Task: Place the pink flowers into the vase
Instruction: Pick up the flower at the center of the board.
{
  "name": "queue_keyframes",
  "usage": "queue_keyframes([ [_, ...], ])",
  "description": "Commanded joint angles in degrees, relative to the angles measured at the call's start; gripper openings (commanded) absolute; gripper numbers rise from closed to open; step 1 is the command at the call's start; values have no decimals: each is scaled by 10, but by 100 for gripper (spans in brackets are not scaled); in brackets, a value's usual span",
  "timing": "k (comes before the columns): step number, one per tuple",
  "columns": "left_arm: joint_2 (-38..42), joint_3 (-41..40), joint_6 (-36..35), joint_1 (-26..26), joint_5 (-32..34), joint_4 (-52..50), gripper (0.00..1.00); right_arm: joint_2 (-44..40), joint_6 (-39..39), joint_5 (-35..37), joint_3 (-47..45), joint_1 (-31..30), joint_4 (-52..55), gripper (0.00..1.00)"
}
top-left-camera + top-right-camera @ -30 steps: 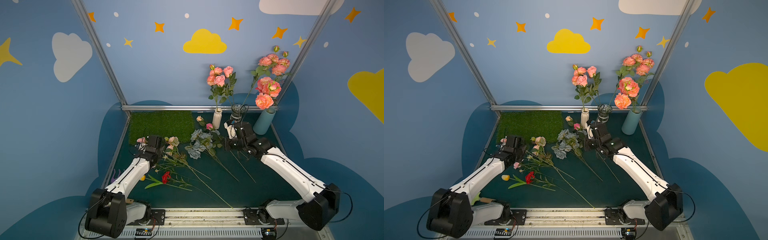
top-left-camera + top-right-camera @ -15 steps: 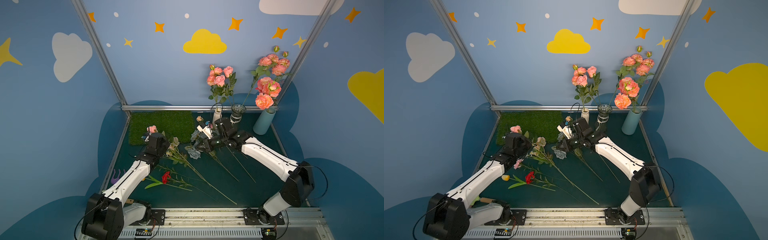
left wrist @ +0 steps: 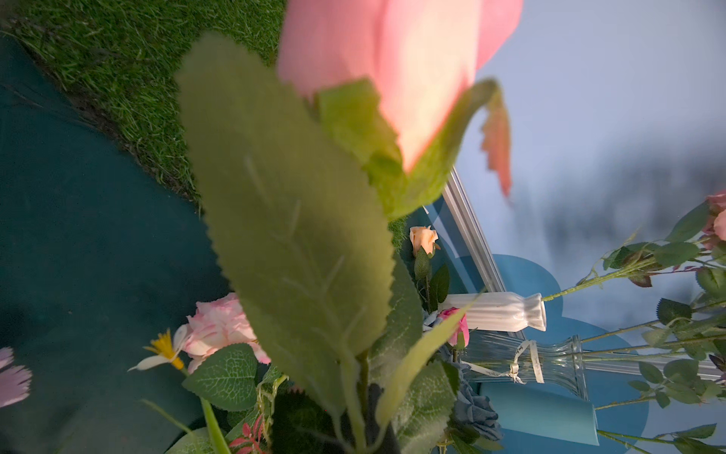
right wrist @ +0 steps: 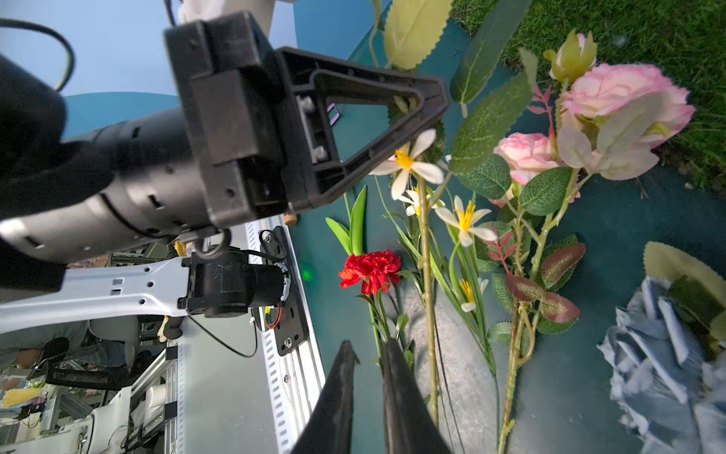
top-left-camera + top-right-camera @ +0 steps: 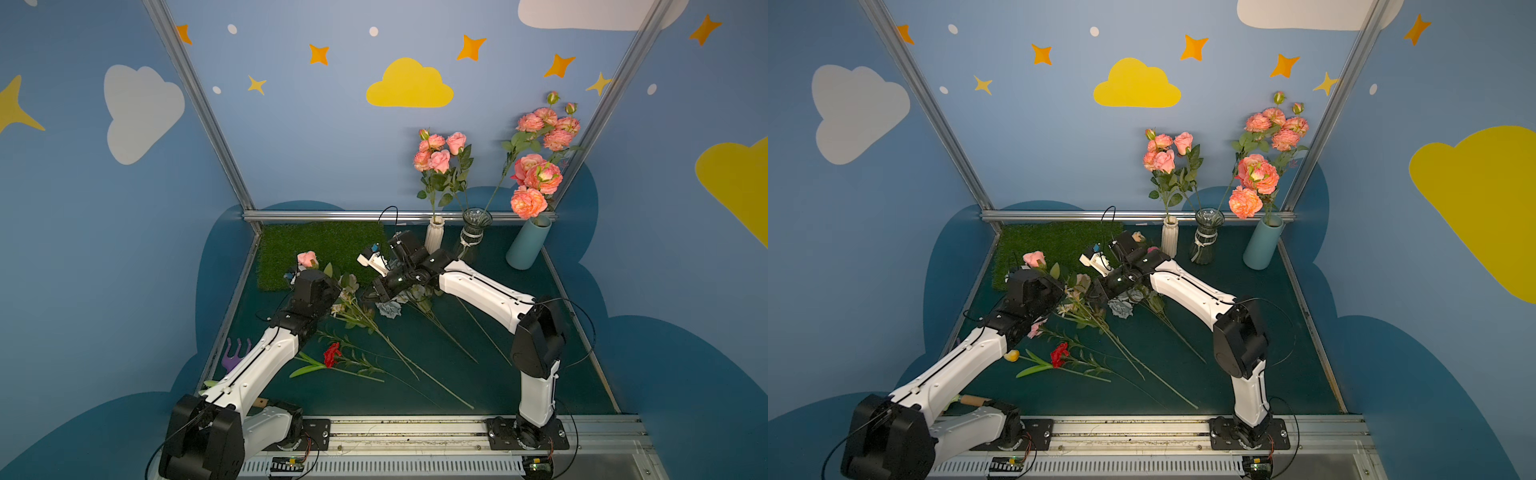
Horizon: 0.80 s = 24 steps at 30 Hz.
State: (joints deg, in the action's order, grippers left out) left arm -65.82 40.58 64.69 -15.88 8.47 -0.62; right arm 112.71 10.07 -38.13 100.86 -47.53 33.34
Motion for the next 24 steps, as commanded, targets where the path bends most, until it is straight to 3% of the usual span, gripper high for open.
queue_keyframes([
  [1,8,-10,-8,0,-9,14,2,25,-26,21,37,-10,56,16],
  [17,12,-16,-4,3,-10,18,2,86,-38,38,54,-27,73,16],
  [24,12,-15,-6,3,-11,12,2,66,-47,69,42,-29,68,16],
])
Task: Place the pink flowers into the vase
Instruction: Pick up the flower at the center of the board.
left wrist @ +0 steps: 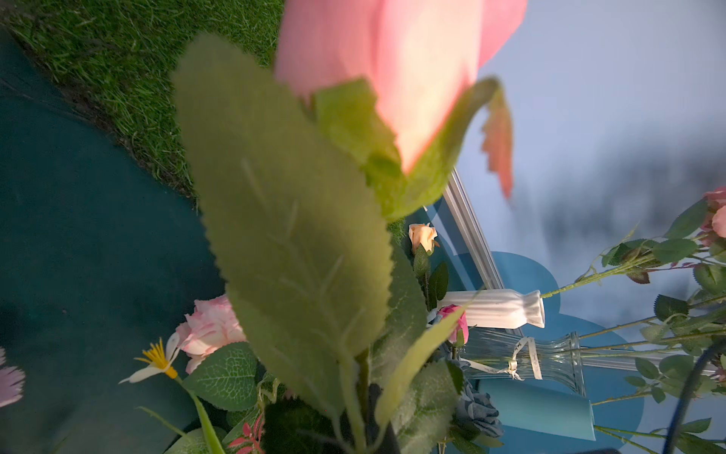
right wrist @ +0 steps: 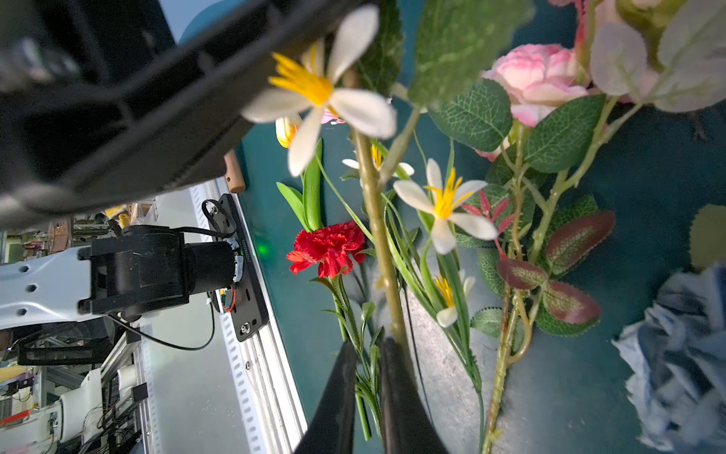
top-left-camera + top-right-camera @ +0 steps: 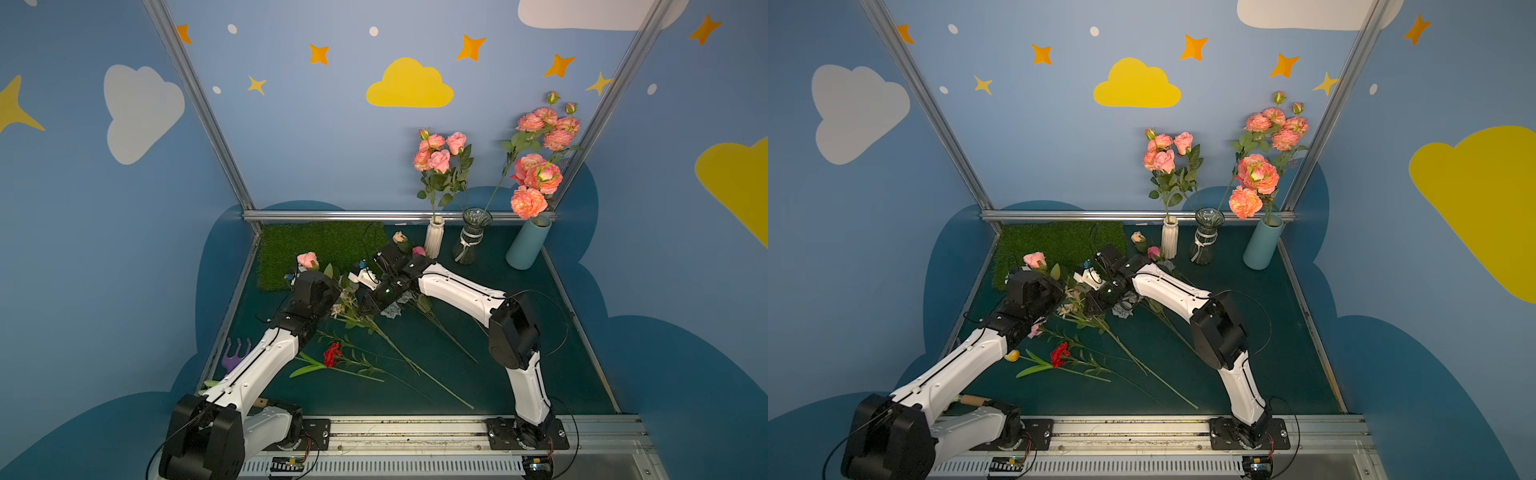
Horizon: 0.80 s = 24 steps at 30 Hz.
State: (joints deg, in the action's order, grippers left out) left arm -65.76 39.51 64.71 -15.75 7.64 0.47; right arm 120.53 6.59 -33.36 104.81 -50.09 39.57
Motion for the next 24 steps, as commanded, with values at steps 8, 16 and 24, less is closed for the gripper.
queue_keyframes([
  [8,12,-3,-12,4,2,-9,2,-51,-10,19,-18,-2,-14,16],
  [16,3,-9,-4,9,3,-8,2,-46,-7,11,-16,-1,-17,16],
  [24,8,-4,-3,9,-1,-11,2,-25,-6,8,-10,-2,-23,17],
])
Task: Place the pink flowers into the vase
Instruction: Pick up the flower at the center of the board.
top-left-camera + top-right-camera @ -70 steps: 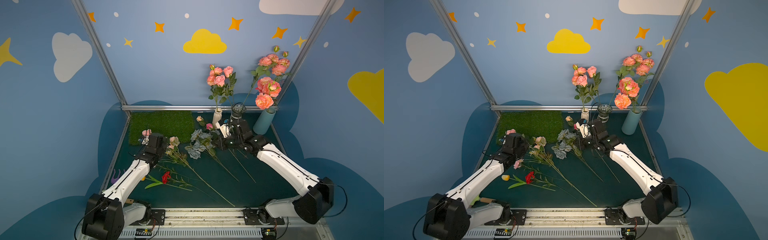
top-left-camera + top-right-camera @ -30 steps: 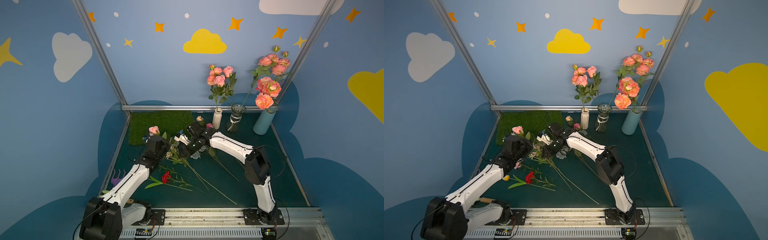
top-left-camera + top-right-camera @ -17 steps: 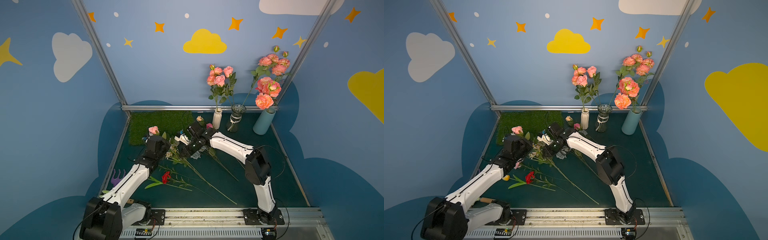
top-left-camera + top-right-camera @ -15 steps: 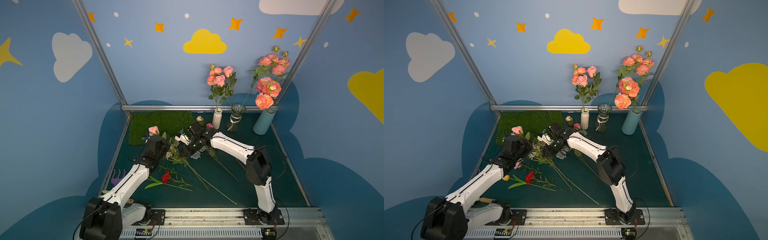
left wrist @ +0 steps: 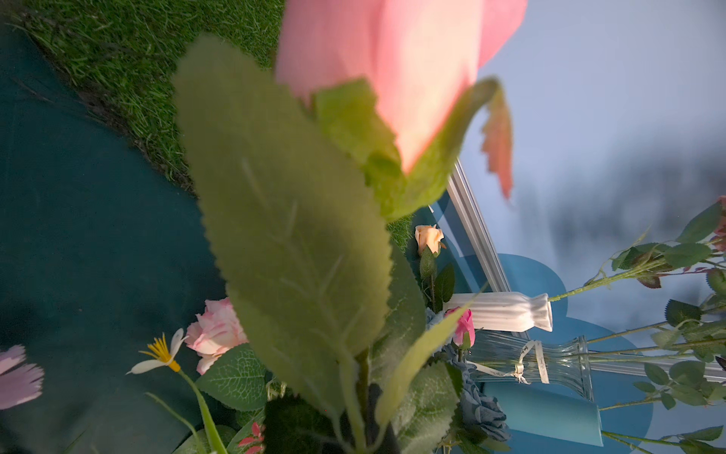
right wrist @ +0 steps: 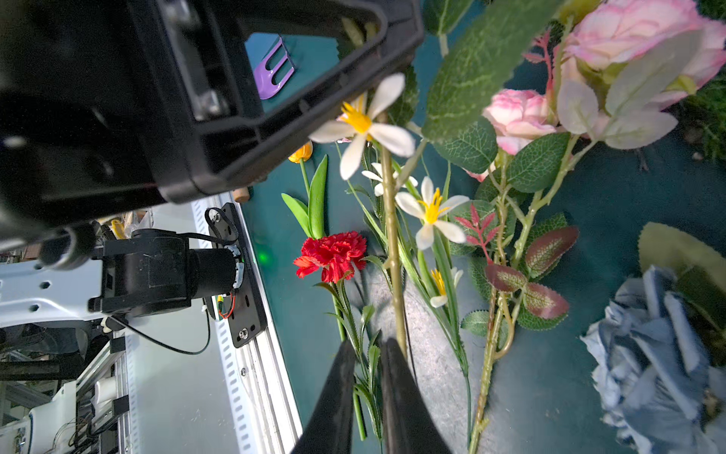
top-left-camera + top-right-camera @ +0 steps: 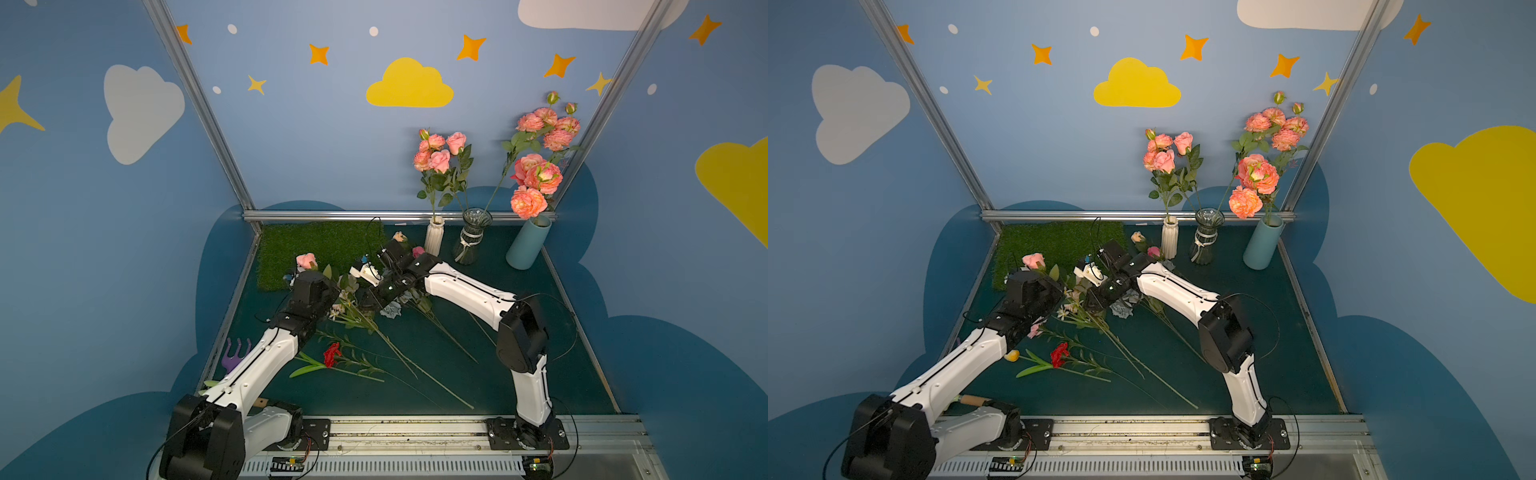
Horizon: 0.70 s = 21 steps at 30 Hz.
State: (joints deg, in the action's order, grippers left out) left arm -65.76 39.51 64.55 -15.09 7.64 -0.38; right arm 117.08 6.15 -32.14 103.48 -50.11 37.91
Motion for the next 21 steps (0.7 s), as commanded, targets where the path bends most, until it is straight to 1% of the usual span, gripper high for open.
queue_keyframes([
  [1,8,-4,-1,2,-1,-2,2,13,-2,-6,6,-2,-6,17],
  [14,13,-6,1,2,-3,-2,2,42,4,-19,11,-3,-24,18],
  [21,15,-7,1,5,-3,-3,2,52,3,-27,17,-7,-22,16],
])
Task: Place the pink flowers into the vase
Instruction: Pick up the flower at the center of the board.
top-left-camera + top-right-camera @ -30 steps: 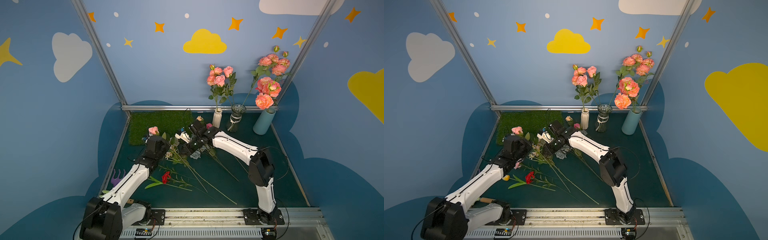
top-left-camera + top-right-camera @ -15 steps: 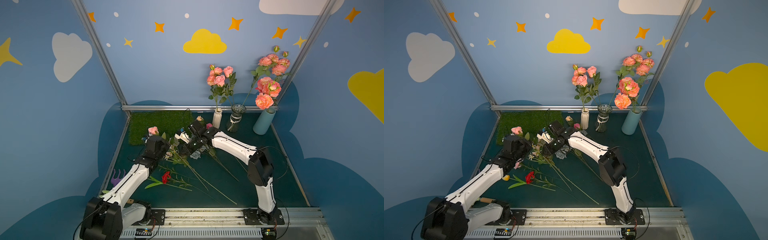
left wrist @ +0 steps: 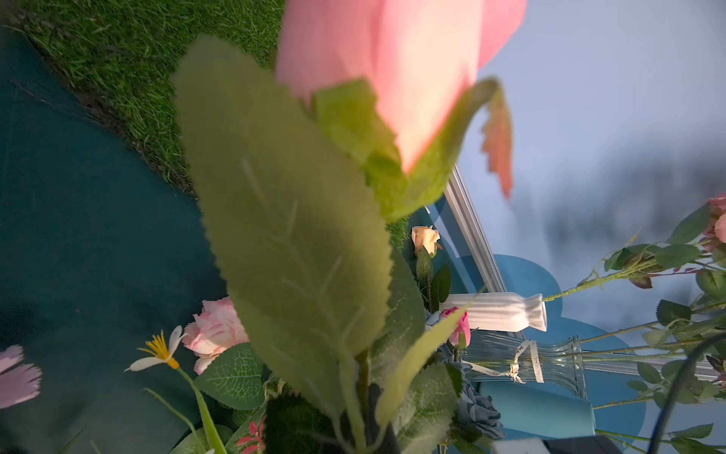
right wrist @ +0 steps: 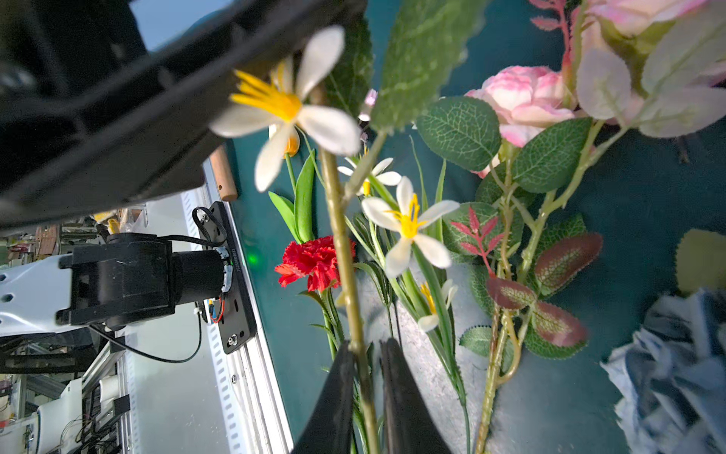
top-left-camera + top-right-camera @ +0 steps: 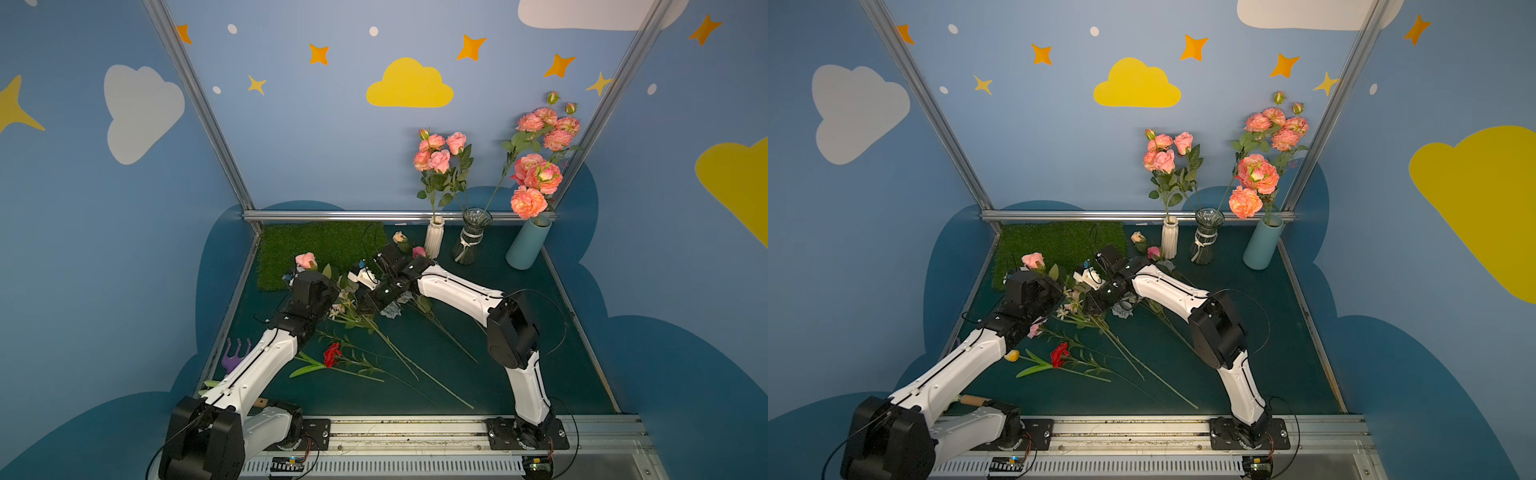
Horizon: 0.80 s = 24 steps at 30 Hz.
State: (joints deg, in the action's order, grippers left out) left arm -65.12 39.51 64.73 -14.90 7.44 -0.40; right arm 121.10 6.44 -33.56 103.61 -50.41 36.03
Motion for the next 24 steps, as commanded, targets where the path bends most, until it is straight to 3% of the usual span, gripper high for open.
queue_keyframes([
  [1,9,-7,-1,3,-1,-3,2,13,-1,-12,16,-5,-3,15],
  [4,9,-10,0,3,-1,-1,2,12,-1,-15,17,-5,-3,12],
  [8,12,-13,2,4,-1,-1,3,7,-1,-10,16,-5,-1,0],
  [9,14,-15,3,4,1,-4,11,5,-3,-8,15,-5,0,0],
  [12,29,-20,7,6,12,-19,55,-9,-7,4,8,-5,4,0],
  [15,53,-27,8,11,29,-40,74,-26,-12,21,-1,-5,11,0],
  [20,116,-16,-19,19,54,-100,80,-54,-27,84,-5,-5,37,0],
  [24,197,-16,-50,25,57,-135,81,-90,-38,179,1,-5,53,0],
])
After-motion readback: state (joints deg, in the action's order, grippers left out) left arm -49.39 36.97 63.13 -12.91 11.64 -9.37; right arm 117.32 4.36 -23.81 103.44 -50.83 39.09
